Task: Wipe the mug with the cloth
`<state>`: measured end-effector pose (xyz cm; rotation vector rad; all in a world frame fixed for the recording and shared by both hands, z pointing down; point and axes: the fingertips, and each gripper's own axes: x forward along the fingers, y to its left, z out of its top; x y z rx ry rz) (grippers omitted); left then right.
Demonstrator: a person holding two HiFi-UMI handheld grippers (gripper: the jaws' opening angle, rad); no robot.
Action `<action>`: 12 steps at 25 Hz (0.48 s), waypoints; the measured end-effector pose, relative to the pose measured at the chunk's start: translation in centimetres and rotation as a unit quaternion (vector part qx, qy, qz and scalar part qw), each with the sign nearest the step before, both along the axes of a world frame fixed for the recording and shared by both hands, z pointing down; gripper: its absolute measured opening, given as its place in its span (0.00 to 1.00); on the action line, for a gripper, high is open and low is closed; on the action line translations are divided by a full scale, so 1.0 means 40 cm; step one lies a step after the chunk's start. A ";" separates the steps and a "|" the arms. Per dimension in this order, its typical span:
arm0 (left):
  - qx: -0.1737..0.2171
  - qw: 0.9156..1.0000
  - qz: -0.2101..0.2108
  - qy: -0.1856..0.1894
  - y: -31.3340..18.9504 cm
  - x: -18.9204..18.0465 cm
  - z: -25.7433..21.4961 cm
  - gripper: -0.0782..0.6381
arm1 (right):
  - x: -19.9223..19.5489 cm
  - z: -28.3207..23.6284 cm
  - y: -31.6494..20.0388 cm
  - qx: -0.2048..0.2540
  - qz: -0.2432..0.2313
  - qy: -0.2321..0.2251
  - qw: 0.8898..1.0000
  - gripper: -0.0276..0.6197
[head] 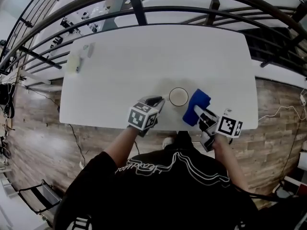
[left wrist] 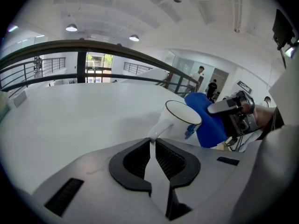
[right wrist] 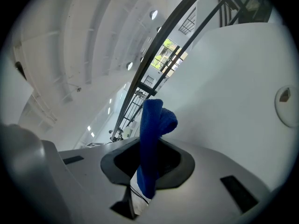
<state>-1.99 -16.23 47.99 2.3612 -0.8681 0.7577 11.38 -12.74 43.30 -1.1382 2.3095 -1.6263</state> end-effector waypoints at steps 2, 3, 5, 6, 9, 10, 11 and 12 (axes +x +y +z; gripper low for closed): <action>-0.004 1.000 0.000 -0.002 0.003 -0.003 0.002 0.17 | -0.017 -0.003 -0.002 0.004 0.000 -0.013 1.000 0.14; -0.006 1.000 0.001 -0.003 0.003 -0.003 0.002 0.17 | -0.023 -0.004 -0.004 0.005 0.001 -0.016 1.000 0.14; -0.008 1.000 0.004 -0.004 0.000 -0.002 -0.001 0.17 | -0.029 -0.006 -0.012 0.004 0.002 -0.012 1.000 0.14; -0.009 1.000 0.005 -0.003 -0.002 0.000 -0.003 0.17 | -0.031 -0.006 -0.018 0.006 0.002 -0.012 1.000 0.14; -0.014 1.000 0.004 -0.001 0.001 0.002 -0.002 0.17 | -0.034 0.009 -0.031 0.002 0.005 -0.011 1.000 0.14; -0.018 1.000 0.004 0.000 0.005 0.003 0.000 0.17 | -0.034 0.019 -0.033 -0.001 0.005 -0.006 1.000 0.14; -0.021 1.000 0.004 0.000 0.009 0.004 0.002 0.17 | -0.033 0.030 -0.035 -0.005 0.004 0.003 1.000 0.14; -0.024 1.000 0.006 0.000 0.013 0.005 0.003 0.17 | -0.033 0.039 -0.039 -0.008 0.003 0.012 1.000 0.14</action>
